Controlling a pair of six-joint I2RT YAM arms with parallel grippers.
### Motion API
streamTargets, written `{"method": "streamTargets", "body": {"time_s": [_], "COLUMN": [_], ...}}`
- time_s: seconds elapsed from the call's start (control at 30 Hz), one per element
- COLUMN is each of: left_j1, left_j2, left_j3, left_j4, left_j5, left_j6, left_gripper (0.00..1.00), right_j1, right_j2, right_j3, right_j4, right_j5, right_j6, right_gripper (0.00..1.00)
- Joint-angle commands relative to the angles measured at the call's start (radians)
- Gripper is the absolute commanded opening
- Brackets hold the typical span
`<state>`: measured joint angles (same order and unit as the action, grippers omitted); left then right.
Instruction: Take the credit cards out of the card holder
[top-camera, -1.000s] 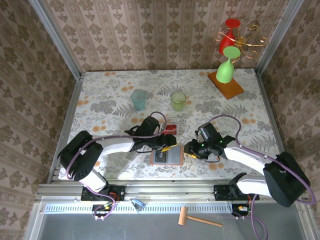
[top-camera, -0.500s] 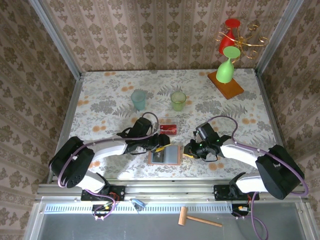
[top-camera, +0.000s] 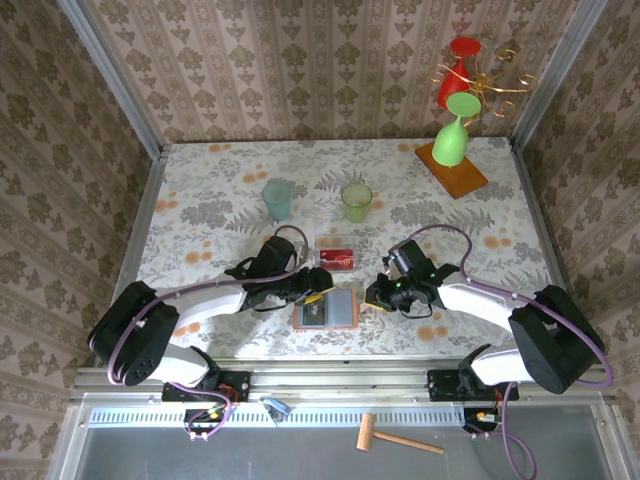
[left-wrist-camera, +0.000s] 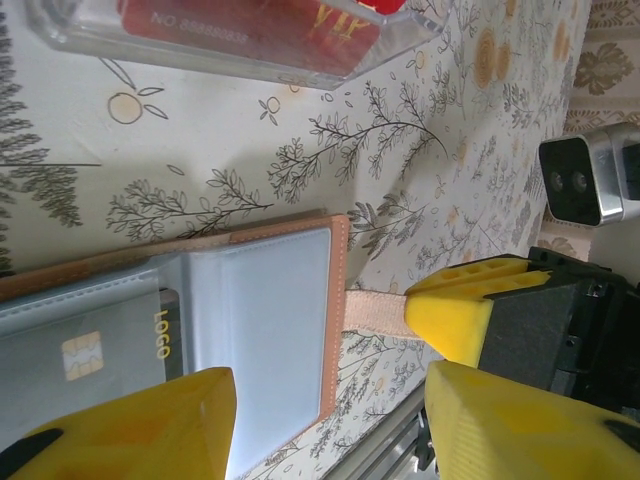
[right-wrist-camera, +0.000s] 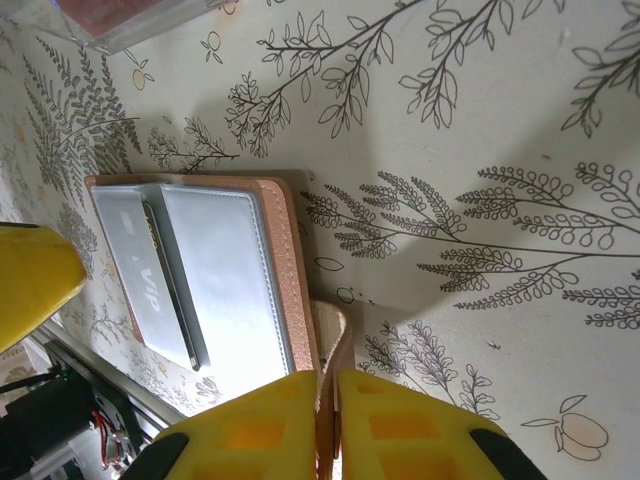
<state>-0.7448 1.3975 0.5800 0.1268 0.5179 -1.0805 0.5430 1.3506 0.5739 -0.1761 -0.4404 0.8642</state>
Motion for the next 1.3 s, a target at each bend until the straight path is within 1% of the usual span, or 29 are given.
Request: {"method": "streamTargets", "body": {"time_s": [0.0,0.13,0.2,0.4,0.6,0.83,1.0,1.27], "left_j1": [0.011,0.018,0.017,0.025,0.035,0.047,0.051,0.053], "left_j2": [-0.031,-0.051,-0.062,-0.090,-0.124,-0.152,-0.161,-0.145], "left_j3": [-0.020,-0.025,-0.023,-0.038,-0.074,-0.100,-0.113,-0.137], "left_j4": [-0.044,-0.076,-0.109,-0.172,-0.170,-0.174,-0.168,-0.138], "left_j5": [-0.015,-0.026,-0.041,-0.070,-0.076,-0.078,-0.075,-0.066], "left_j6": [0.022,0.039,0.054,0.084,0.080,0.080,0.080,0.077], "left_gripper": [0.53,0.53,0.53,0.53,0.50,0.45,0.37,0.24], "right_j1": [-0.005,-0.005,-0.004,-0.005,0.007,0.062,0.122,0.197], "right_j2": [0.013,0.011,0.001,-0.039,-0.060,-0.023,0.054,0.201], "right_j3": [0.033,0.046,0.057,0.094,0.141,0.211,0.239,0.258], "right_j4": [-0.060,-0.091,-0.116,-0.161,-0.170,-0.159,-0.090,0.041], "right_j5": [0.039,0.048,0.062,0.078,0.068,0.056,0.030,-0.009], "right_j6": [-0.034,-0.040,-0.045,-0.050,-0.031,-0.013,0.025,0.089], "right_gripper": [0.11,0.13,0.17,0.26,0.29,0.30,0.28,0.22]}}
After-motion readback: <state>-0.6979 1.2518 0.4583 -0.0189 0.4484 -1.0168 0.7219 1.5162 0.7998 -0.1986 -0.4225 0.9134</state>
